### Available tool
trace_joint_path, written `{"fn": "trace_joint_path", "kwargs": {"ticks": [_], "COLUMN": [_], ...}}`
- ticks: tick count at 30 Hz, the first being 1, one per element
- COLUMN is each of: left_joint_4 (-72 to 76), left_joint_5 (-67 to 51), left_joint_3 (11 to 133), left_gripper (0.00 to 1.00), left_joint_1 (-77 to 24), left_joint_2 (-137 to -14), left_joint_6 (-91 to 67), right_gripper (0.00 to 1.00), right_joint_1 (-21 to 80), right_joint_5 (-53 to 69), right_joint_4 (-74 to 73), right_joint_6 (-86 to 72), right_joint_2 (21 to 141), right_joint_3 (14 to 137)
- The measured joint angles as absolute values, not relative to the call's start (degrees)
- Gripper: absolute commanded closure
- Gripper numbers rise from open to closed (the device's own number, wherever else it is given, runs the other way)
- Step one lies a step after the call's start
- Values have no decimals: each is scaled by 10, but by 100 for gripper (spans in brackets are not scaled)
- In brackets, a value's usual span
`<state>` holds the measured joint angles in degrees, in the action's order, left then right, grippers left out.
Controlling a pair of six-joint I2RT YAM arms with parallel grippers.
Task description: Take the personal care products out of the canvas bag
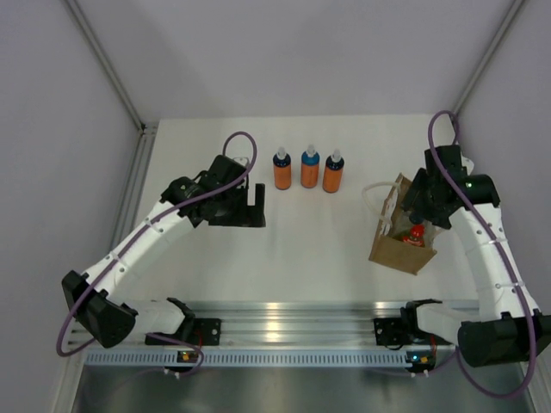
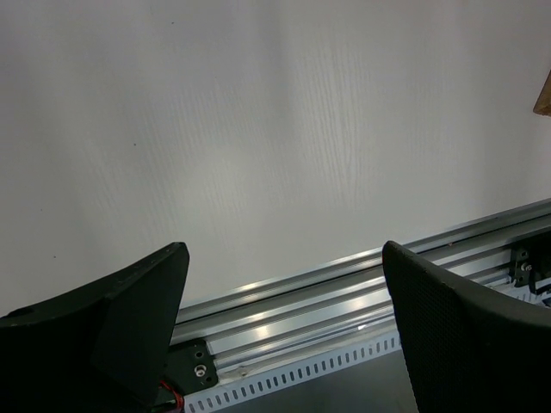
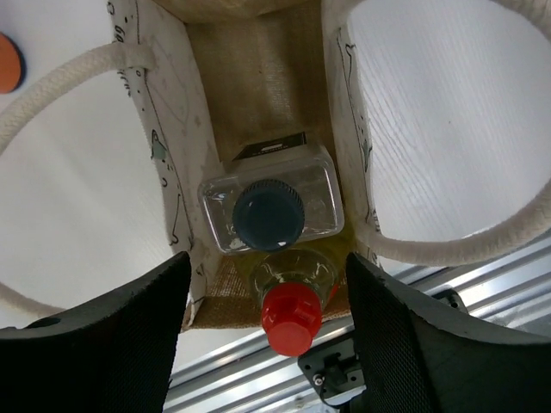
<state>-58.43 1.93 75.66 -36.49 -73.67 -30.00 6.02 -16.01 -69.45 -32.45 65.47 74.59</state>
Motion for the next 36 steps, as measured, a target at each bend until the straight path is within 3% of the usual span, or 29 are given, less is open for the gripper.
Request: {"fn": "trace_joint_path", "kwargs": {"ticks": [2,6,17,36], "left_joint_4": [-584,-584,-582,-582], "left_joint_5": [19,18,17,13], "left_joint_3": [757,756,752,750], "left_gripper": [2,2,2,2], "left_joint_1": [-365,-365,-365,-365], "left_joint_2": [-737,-737,-736,-727], "left_joint_6": [-298,-292,-288,-288], "right_gripper": [25,1,3,8], "right_joint_1": [58,58,53,50], "right_joint_5": [-159,-157,-160,-205], "right_joint_4": [-693,-691,-682,-674], "right_joint_6": [-328,-317,-317,-647], "right_joint_2": [655,669,681,668], "right_joint_3": [734,726,712,682]}}
